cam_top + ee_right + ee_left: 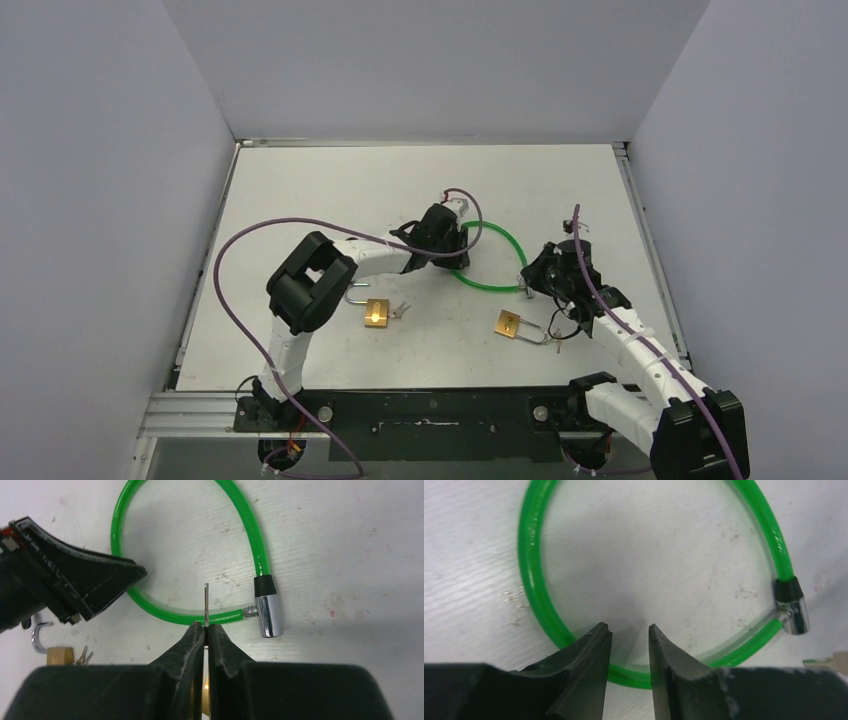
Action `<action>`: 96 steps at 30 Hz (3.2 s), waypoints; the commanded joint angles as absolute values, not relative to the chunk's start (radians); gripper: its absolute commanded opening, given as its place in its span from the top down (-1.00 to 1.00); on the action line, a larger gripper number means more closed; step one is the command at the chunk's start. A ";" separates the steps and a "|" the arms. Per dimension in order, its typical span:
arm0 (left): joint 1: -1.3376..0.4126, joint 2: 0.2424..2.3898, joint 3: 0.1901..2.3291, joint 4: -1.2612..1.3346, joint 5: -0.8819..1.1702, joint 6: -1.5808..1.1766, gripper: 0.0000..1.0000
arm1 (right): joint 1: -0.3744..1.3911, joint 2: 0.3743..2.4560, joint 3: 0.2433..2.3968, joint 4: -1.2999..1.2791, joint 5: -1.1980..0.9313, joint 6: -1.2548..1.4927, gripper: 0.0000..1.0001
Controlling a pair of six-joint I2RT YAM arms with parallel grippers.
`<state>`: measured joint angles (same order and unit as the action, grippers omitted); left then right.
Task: Unlock with the key
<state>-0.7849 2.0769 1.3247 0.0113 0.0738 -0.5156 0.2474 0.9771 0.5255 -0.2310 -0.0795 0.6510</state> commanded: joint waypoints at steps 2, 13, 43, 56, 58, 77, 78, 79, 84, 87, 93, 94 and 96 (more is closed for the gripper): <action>-0.711 2.018 1.293 -0.165 -0.051 -0.484 0.39 | 0.241 0.978 0.536 -0.095 -0.283 0.599 1.00; -0.606 1.825 1.098 -0.210 -0.069 -0.518 0.25 | 0.245 1.001 0.500 -0.008 -0.412 0.618 1.00; -0.948 2.157 1.615 -0.520 -0.341 -0.787 -0.16 | 0.237 0.880 0.329 -0.110 -0.336 0.751 1.00; -0.953 2.241 1.661 -0.632 -0.313 -0.815 0.23 | 0.236 0.873 0.342 -0.093 -0.387 0.732 1.00; -0.946 2.239 1.653 -0.620 -0.299 -0.806 0.32 | 0.236 0.878 0.342 -0.085 -0.390 0.735 1.00; -0.855 2.065 1.600 -0.479 -0.172 -0.782 1.00 | 0.272 0.968 0.394 0.034 -0.473 0.713 1.00; -0.849 2.041 1.588 -0.457 -0.149 -0.800 1.00 | 0.294 0.971 0.403 0.042 -0.466 0.712 1.00; -0.843 2.017 1.574 -0.435 -0.127 -0.816 1.00 | 0.322 0.976 0.413 0.050 -0.451 0.710 1.00; -0.799 1.931 1.532 -0.396 -0.038 -0.915 1.00 | 0.471 0.994 0.439 0.114 -0.373 0.707 1.00; -0.773 1.872 1.482 -0.348 -0.001 -0.960 1.00 | 0.503 1.020 0.443 0.140 -0.369 0.698 1.00; -0.744 1.804 1.415 -0.273 0.096 -1.026 1.00 | 0.534 1.047 0.429 0.209 -0.388 0.652 1.00; -0.740 1.797 1.401 -0.256 0.111 -1.036 1.00 | 0.535 1.047 0.426 0.218 -0.392 0.643 1.00; -0.739 1.784 1.379 -0.230 0.124 -1.052 1.00 | 0.535 1.039 0.417 0.243 -0.403 0.621 1.00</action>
